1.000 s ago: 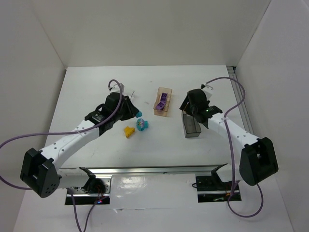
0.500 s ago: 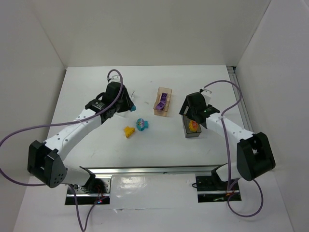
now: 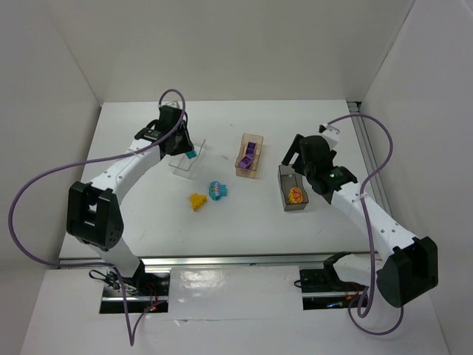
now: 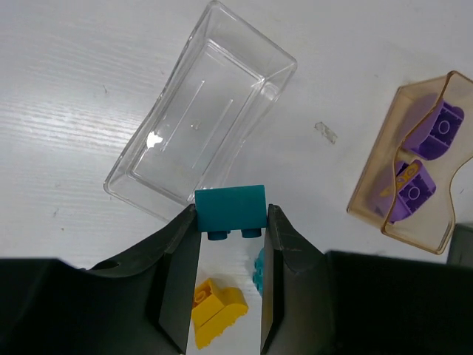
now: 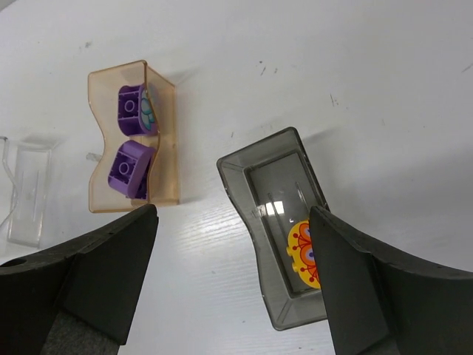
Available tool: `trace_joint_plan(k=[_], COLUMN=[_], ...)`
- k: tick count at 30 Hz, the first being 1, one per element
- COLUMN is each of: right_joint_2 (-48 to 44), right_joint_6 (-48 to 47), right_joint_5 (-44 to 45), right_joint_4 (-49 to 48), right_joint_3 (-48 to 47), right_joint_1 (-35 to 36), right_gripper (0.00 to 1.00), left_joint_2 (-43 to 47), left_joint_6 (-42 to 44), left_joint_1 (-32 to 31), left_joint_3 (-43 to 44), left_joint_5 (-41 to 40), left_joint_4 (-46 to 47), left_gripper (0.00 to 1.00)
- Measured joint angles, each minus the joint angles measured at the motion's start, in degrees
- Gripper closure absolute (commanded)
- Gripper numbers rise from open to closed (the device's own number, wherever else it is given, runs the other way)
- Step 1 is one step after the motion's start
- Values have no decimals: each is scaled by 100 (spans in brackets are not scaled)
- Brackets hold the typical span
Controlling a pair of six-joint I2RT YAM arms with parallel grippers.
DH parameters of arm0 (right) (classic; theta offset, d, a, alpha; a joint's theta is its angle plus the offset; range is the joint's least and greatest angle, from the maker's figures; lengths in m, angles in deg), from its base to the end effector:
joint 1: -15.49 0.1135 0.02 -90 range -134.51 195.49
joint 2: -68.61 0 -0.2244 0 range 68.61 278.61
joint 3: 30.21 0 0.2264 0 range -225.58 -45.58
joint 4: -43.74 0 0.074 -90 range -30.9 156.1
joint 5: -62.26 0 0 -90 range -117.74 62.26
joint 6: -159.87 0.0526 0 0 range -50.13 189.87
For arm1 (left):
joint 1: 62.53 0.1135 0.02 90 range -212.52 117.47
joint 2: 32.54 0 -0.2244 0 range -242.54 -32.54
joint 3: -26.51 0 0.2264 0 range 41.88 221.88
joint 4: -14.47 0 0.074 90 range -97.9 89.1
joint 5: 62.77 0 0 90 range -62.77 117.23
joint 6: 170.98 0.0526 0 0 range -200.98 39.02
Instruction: Sort the legos into containers by color
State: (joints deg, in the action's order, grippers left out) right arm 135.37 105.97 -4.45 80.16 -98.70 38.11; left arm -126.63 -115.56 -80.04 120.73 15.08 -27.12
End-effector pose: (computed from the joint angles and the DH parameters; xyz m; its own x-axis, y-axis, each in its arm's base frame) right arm 0.2465 0.0802 0.2569 -0.4558 0.3964 -0.7969 0.2666 0.9151 0.3026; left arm 0.3432 -0.0967 0.2548 -0.6014 -0.3921 -0.6961 -0.2400 0.9197 -0.3106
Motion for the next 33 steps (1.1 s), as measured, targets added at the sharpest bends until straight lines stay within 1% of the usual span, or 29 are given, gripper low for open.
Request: trace_joint_plan(k=[7,12,13,14,15,16,17,18,22,24,25,26,27,30,33], right_joint_2=[20,22,22,22,22,22,22,22,22,22,24,28,46,240,730], right_joint_6=[-4,-9,-9,-9,-9,-9,-11,-13,-20,-31,-59,-81,-125,-256,-446], right_joint_5=[-15,-26,-26,-26,-26,-28,-33,-37,-44,-98,-144,-190,-286,-568,-863], right_joint_4=[103,109,109,111,111,114,114,114,118,120,122,109,79,-87,-223], right_joint_3=[0,0,0,0,0,0,0,0,0,0,0,0,4,2,-48], right_joint_1=[68,157,164,170,184,192,201,201,245,295,343,411,518,1069,1757], right_gripper=[10,10,10,10,10,10,10,10,10,10,10,11,11,11,11], left_joint_2=[-393,-944,-1080,-1191,-1318,-1427,-1541,-1635,-1591,-1303,-1067,-820,-522,601,1550], left_joint_6=[11,11,9,7,7,37,31,-9,-13,-13,-13,-15,-24,-39,-166], left_joint_1=[131,328,367,393,417,433,439,442,407,343,289,225,149,-81,-205], left_joint_3=[304,726,807,879,964,1036,1134,1217,1239,1051,901,752,579,-125,-848], left_joint_5=[186,210,214,221,223,232,240,245,192,109,57,26,-2,-55,-42], left_joint_4=[-92,-72,-83,-94,-120,-157,-236,-291,-474,-470,-485,-516,-544,-496,-472], left_gripper=[100,100,94,54,31,14,4,0,0,4,5,12,15,24,26])
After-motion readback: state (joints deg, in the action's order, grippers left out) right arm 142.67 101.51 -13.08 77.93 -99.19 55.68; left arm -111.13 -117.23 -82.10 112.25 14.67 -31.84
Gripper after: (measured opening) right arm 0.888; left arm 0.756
